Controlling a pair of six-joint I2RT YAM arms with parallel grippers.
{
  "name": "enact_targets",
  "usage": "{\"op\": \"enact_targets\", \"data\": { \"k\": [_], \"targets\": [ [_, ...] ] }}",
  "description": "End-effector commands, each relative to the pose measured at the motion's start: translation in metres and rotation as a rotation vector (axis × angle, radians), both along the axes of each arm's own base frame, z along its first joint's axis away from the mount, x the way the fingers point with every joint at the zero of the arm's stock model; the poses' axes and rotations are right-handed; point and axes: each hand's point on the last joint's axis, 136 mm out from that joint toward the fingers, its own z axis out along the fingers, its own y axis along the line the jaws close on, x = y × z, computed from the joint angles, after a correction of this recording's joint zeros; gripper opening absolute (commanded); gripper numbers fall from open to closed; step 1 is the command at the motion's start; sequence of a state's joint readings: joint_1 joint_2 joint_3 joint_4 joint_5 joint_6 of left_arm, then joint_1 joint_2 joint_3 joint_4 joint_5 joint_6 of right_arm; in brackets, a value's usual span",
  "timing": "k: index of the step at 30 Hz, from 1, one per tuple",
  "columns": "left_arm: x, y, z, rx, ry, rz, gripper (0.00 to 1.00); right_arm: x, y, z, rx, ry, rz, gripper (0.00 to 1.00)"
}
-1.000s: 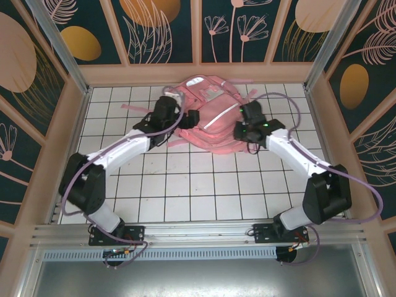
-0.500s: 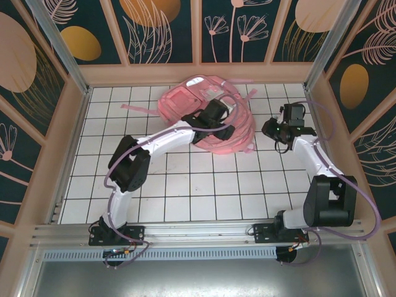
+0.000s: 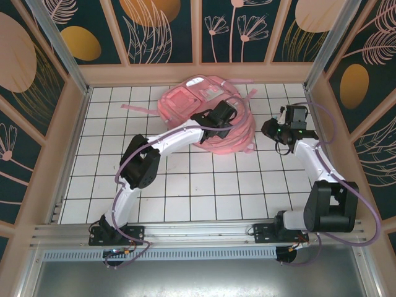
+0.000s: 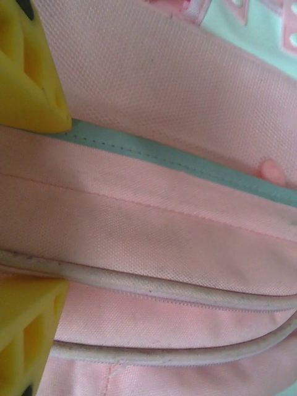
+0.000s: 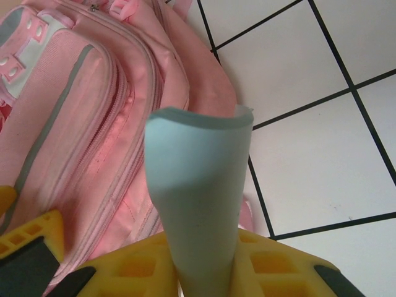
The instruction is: Pack books, pencil case, and school supplies into a backpack
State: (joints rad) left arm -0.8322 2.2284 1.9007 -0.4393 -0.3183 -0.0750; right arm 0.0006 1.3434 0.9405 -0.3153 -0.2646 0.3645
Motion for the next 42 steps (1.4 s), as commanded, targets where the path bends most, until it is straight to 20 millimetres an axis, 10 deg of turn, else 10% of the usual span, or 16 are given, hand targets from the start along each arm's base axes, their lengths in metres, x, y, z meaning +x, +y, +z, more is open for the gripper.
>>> {"op": "enact_targets", "data": {
  "k": [1, 8, 21, 33, 42],
  "targets": [
    [0.021, 0.023, 0.032, 0.001, -0.090, 0.106, 0.51, 0.003, 0.000, 0.014, 0.007, -0.055, 0.011, 0.23],
    [0.025, 0.033, 0.040, -0.042, -0.073, 0.114, 0.00, 0.006, 0.010, 0.011, 0.046, -0.056, 0.032, 0.23],
    [0.029, 0.043, 0.088, -0.299, -0.016, 0.105, 0.00, 0.024, 0.055, 0.014, 0.115, -0.076, 0.127, 0.23],
    [0.006, 0.025, 0.132, -0.535, 0.038, -0.009, 0.00, 0.062, 0.147, 0.031, 0.433, -0.166, 0.280, 0.22],
    [0.002, 0.017, 0.132, -0.596, 0.060, -0.026, 0.00, 0.079, 0.189, 0.021, 0.616, -0.132, 0.335, 0.22]
  ]
}}
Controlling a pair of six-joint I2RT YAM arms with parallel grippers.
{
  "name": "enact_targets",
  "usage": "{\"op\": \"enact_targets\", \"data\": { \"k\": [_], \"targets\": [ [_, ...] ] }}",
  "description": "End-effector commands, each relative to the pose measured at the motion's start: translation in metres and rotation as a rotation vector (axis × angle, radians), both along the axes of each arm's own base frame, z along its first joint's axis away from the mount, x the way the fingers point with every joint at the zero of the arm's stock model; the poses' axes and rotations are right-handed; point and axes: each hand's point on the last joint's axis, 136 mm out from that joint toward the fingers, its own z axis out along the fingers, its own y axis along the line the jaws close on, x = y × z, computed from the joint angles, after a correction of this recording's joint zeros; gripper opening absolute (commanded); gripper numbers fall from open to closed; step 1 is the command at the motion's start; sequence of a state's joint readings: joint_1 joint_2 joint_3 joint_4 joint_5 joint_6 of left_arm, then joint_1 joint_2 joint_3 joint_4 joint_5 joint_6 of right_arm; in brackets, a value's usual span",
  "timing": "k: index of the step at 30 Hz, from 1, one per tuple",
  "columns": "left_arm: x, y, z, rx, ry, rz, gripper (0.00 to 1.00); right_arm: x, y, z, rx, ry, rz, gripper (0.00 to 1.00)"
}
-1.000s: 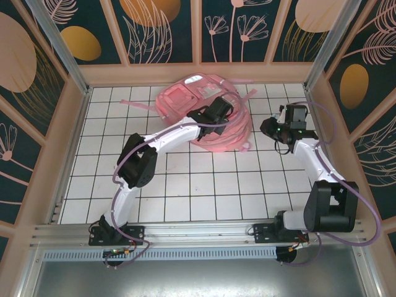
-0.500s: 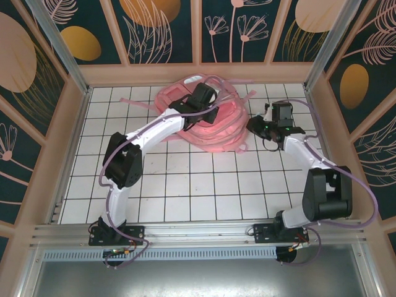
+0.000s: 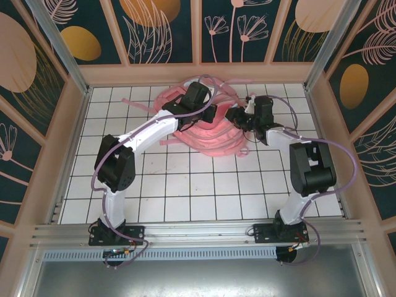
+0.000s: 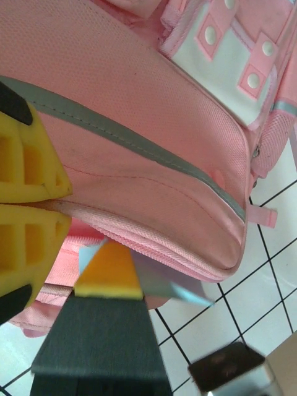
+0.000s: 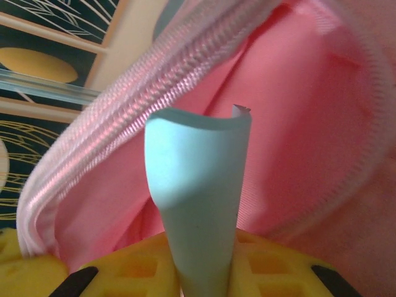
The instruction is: Pack books, pencil case, and school supplies into a backpack
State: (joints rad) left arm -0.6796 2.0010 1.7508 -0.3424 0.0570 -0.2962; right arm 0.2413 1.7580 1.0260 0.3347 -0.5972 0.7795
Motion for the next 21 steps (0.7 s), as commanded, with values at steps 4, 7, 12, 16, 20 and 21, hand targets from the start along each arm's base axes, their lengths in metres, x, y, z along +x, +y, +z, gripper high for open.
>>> {"op": "enact_targets", "data": {
  "k": [4, 7, 12, 16, 20, 21],
  "targets": [
    [-0.004, -0.018, 0.059, -0.186, -0.084, -0.041, 0.00, 0.012, 0.051, 0.027, 0.133, -0.038, 0.089, 0.23],
    [-0.004, -0.020, 0.059, -0.204, -0.079, -0.045, 0.00, 0.011, 0.075, 0.024, 0.136, 0.000, 0.135, 0.28],
    [-0.003, -0.018, 0.065, -0.212, -0.097, -0.032, 0.00, 0.014, 0.070, 0.014, 0.081, 0.049, 0.096, 0.58],
    [-0.002, -0.013, 0.068, -0.199, -0.117, -0.013, 0.00, 0.011, 0.045, 0.019, 0.014, 0.038, 0.016, 0.63],
    [-0.001, -0.012, 0.068, -0.198, -0.121, -0.006, 0.00, 0.008, 0.029, 0.028, -0.079, 0.015, -0.029, 0.62],
    [0.000, -0.012, 0.069, -0.198, -0.122, -0.005, 0.00, 0.005, 0.026, 0.029, -0.095, 0.011, -0.034, 0.62]
  ]
}}
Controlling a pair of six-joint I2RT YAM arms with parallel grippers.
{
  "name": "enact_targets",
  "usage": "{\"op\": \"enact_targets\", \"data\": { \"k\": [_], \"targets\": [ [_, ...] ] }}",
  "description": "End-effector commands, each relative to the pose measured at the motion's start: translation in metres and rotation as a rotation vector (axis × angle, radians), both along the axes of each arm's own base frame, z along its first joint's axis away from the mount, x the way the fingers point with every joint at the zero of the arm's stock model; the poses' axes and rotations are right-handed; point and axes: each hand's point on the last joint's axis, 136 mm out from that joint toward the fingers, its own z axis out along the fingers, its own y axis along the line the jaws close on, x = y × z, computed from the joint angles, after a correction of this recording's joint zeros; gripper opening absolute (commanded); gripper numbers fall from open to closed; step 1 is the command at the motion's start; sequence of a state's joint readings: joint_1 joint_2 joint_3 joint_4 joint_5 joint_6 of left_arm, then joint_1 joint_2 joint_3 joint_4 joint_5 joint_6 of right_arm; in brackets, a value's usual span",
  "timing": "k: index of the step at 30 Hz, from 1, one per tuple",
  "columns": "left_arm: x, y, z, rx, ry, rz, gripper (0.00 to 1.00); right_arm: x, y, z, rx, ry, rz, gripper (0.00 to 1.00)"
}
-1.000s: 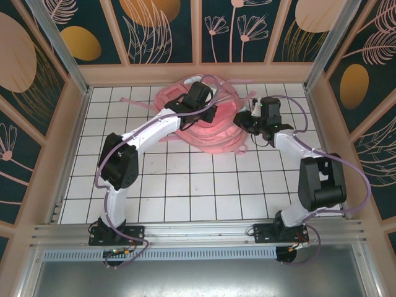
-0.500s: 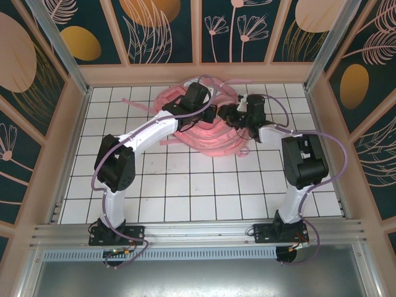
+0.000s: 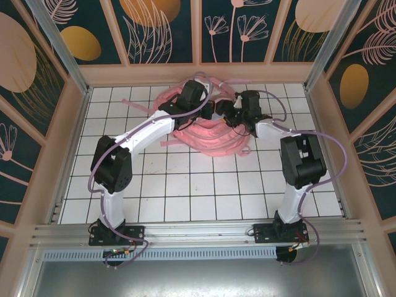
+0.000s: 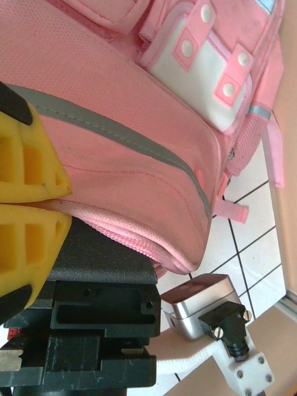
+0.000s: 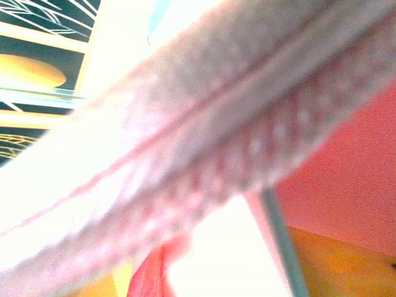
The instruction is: Pack books, pencil case, and school supplies into a backpack
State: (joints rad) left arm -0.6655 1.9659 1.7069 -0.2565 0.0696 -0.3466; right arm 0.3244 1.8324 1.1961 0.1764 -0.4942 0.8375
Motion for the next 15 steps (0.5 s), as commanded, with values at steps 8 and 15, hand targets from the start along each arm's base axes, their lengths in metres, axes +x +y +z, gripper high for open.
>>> {"op": "enact_targets", "data": {
  "k": [8, 15],
  "targets": [
    [-0.007, -0.013, 0.055, -0.117, -0.102, -0.033, 0.00, -0.015, -0.040, 0.033, -0.245, -0.111, -0.076, 0.48],
    [-0.010, -0.017, 0.054, -0.138, -0.084, -0.045, 0.00, 0.000, -0.038, 0.010, -0.225, -0.085, -0.071, 0.23]
  ]
}}
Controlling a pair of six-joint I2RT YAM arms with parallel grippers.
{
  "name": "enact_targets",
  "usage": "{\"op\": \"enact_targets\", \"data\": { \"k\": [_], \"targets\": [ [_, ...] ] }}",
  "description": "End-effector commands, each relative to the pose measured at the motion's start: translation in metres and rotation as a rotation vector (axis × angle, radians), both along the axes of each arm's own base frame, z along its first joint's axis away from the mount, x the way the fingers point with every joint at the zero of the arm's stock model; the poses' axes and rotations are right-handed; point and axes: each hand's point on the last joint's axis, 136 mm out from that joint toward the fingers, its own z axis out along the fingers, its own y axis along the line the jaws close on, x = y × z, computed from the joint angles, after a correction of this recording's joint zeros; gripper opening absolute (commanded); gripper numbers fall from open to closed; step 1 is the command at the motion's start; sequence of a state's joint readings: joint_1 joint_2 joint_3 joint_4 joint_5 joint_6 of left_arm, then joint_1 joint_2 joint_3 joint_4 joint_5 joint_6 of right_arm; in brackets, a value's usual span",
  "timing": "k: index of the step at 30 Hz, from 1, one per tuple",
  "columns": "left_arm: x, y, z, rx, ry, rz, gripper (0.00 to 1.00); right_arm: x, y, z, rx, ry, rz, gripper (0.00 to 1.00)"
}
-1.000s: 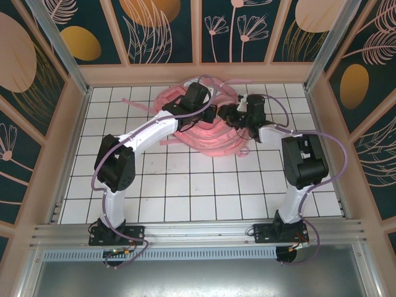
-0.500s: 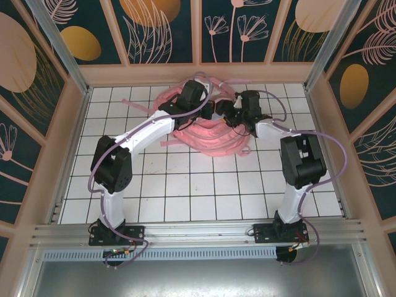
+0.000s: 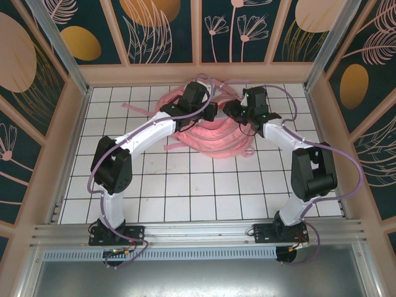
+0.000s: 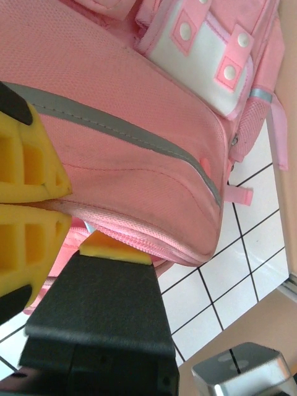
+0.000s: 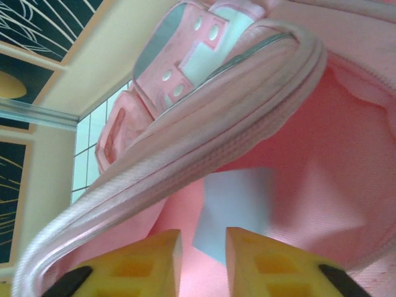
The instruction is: Pack books, pencil case, and school supplies into a backpack
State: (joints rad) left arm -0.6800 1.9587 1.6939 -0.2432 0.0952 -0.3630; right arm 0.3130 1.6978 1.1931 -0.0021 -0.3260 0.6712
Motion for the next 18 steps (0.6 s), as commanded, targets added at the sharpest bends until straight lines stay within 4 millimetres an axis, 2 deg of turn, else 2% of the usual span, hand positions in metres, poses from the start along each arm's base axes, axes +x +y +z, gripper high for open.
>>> {"op": "enact_targets", "data": {
  "k": [1, 4, 8, 14, 18],
  "targets": [
    [-0.002, -0.007, 0.054, -0.117, -0.095, -0.017, 0.00, 0.011, 0.002, -0.015, -0.019, 0.000, 0.000, 0.22],
    [-0.003, -0.007, 0.056, -0.125, -0.095, -0.019, 0.00, 0.018, 0.013, -0.022, -0.004, 0.006, 0.024, 0.13],
    [-0.004, -0.006, 0.058, -0.129, -0.098, -0.014, 0.00, 0.020, 0.031, -0.022, 0.011, 0.000, 0.073, 0.10],
    [-0.006, -0.014, 0.056, -0.175, -0.074, -0.040, 0.00, 0.015, 0.044, 0.000, 0.036, -0.071, 0.157, 0.12],
    [-0.009, -0.020, 0.057, -0.208, -0.060, -0.062, 0.00, -0.001, 0.039, 0.019, 0.021, -0.125, 0.203, 0.17]
  ]
}}
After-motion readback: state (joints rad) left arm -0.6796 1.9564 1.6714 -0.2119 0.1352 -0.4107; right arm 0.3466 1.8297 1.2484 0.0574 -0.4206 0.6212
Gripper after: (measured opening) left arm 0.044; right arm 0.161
